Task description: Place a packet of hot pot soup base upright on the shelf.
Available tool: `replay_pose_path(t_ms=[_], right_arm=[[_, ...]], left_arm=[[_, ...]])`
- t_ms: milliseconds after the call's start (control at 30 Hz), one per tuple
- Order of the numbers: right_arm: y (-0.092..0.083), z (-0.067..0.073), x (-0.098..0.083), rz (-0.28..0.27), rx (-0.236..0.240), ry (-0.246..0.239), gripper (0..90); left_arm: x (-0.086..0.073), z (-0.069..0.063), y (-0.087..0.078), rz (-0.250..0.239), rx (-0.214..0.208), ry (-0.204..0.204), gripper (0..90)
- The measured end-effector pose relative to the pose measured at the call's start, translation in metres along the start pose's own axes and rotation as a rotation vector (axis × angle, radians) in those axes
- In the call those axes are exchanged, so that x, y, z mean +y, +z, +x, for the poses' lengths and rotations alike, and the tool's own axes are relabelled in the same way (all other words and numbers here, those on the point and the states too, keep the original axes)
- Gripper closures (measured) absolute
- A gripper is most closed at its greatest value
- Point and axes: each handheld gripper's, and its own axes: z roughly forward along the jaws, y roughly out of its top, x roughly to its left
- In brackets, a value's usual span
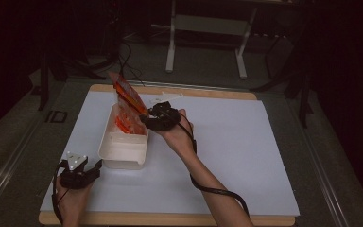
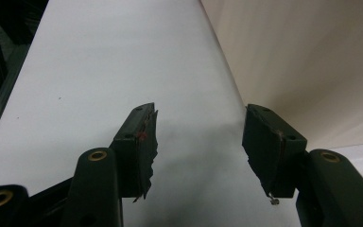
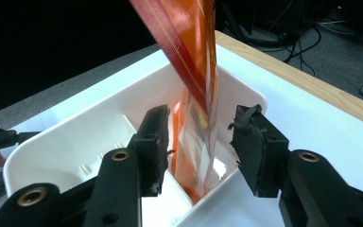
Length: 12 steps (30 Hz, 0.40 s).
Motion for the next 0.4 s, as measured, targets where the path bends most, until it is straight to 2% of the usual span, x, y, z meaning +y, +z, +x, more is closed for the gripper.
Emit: replay_pose_path(t_ms=[233,400], right_arm=[[-0.017,-0.002,-0.005,-0.015,-0.006,0.005,55.1],[-0.026,-0.009,-0.018,-0.011,-0.018,0.029,52.6]], left_arm=[[0.000,0.000,0.000,-0.002,0.002,-0.001,45.5],[0.000,0.000,0.000,-0.002,0.003,-0.003,45.5]])
